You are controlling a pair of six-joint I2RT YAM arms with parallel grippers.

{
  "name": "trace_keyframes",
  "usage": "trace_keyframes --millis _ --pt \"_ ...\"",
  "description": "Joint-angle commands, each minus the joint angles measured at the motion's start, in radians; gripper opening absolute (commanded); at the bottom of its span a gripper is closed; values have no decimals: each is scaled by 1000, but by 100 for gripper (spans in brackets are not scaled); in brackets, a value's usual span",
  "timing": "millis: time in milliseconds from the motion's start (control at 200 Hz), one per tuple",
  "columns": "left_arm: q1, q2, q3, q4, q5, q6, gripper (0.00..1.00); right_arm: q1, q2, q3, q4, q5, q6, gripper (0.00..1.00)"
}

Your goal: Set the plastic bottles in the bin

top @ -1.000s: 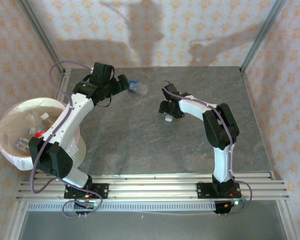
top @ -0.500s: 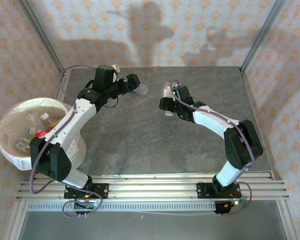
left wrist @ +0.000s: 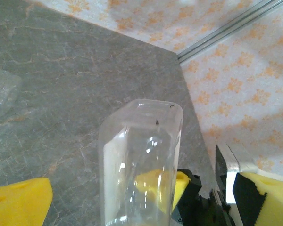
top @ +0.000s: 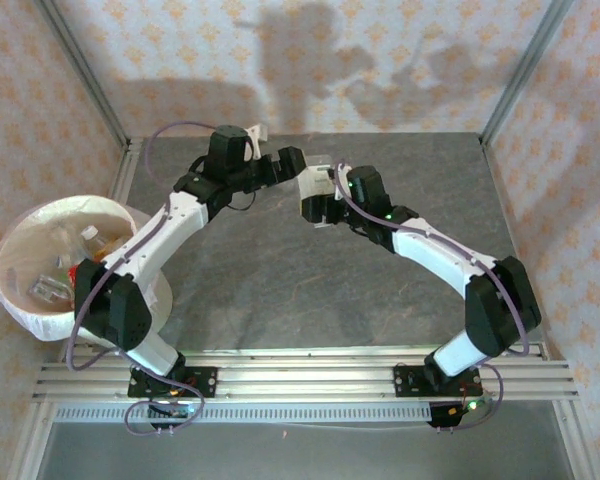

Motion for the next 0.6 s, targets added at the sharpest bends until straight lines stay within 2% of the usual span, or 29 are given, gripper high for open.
trace_keyframes --millis 0,65,210,315,415,595 --pt "-8 25 24 6 17 11 100 8 -24 16 46 -41 -43 36" --pt "-20 40 27 25 22 1 99 9 -28 14 67 -53 -42 36" --pt "-35 62 33 28 -47 -20 97 13 -33 33 71 -70 -31 36" --pt "-35 93 36 88 4 -69 94 15 -37 41 82 -95 -26 36" --pt "-36 115 34 151 68 -114 85 15 -33 48 84 -102 -20 36" --pt "-41 103 -8 192 57 -146 68 15 -11 72 90 -127 -10 37"
